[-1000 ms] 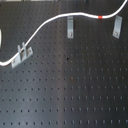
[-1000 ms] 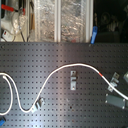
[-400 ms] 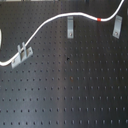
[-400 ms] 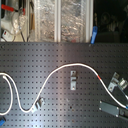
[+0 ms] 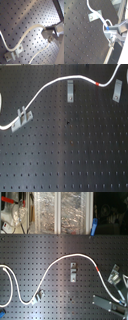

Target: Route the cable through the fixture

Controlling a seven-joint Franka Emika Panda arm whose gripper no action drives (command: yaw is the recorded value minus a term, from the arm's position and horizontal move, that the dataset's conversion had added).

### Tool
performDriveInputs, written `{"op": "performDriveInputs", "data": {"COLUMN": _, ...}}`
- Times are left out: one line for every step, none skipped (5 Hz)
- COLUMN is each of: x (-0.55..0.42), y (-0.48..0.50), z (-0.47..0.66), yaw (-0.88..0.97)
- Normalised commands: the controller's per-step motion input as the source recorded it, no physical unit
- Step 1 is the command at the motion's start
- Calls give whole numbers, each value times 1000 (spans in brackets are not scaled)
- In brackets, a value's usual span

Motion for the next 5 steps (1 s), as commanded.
{"op": "performDriveInputs", "data": {"x": 1, "y": 14, "z": 11, "yaw": 0}}
{"op": "performDriveInputs", "data": {"x": -617, "y": 286, "z": 185, "yaw": -51}}
{"op": "performDriveInputs", "data": {"x": -340, "y": 79, "z": 105, "yaw": -14}}
{"op": "performDriveInputs", "data": {"x": -2, "y": -17, "z": 0, "yaw": 0}}
{"op": "performDriveInputs", "data": {"x": 114, "y": -572, "z": -15, "yaw": -63}}
